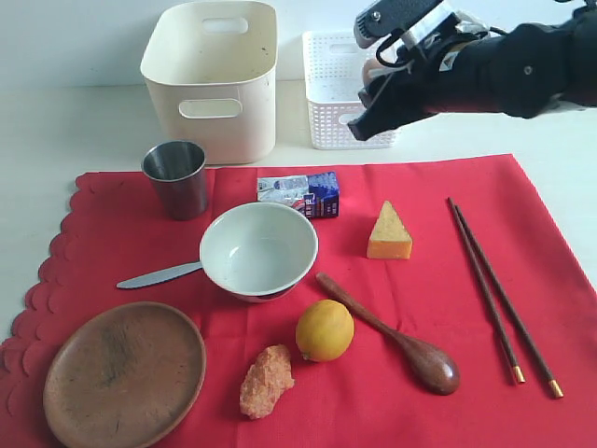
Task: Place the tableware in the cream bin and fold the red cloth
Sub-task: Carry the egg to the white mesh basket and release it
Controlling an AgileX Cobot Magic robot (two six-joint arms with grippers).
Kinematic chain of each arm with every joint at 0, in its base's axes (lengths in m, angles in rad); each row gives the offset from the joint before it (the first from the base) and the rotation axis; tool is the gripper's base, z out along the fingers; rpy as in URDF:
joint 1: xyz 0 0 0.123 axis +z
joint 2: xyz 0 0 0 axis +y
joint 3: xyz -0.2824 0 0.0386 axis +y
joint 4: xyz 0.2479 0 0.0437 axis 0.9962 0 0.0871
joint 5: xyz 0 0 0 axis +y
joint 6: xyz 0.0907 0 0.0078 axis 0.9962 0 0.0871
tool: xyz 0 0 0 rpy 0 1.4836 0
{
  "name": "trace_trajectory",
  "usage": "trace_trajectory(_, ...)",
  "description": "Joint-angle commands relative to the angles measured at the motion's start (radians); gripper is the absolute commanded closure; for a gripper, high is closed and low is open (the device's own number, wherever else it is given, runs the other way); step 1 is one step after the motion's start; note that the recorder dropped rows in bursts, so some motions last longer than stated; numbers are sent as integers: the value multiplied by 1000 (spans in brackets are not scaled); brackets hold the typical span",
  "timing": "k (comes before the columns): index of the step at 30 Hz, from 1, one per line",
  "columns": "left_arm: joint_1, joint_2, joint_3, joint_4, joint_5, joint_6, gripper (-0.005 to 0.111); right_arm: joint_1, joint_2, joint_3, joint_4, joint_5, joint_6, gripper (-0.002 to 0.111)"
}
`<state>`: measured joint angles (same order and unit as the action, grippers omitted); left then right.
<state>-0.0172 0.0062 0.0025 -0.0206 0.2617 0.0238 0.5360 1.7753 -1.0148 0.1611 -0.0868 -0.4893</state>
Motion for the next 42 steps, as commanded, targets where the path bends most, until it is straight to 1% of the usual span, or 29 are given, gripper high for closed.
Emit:
trace_trajectory(1, -5, -6, -3, 1, -6, -2, 104, -31, 112, -131, 23, -13, 3, 108)
trace_trajectory(9, -5, -6, -3, 1, -6, -2, 104, -36, 281, -356, 23, -6, 3, 108)
trace_trajectory(12, -5, -6, -3, 1, -6, -2, 104, -36, 340, -415, 73, -6, 3, 108)
trace_trajectory(16, -5, -6, -3, 1, -6, -2, 104, -41, 391, -446, 126, -17, -1, 108)
trace_trajectory(21, -5, -6, -3, 1, -6, -2, 104, -47, 420, -447, 133, -49, 0, 107)
trace_trajectory(24, -5, -6, -3, 1, -6, -2, 104, -47, 425, -447, 136, -67, 0, 98)
trace_trajectory(29, -5, -6, -3, 1, -6, -2, 104, -47, 425, -447, 136, -70, 0, 72)
trace_trajectory(32, -5, -6, -3, 1, -6, -2, 104, -47, 425, -447, 136, -66, 0, 60)
trace_trajectory(38, -5, -6, -3, 1, -6, 0, 104, -47, 425, -447, 136, -66, -4, 47)
trace_trajectory(42, -5, -6, -3, 1, -6, -2, 104, -47, 425, -447, 135, -66, -8, 43)
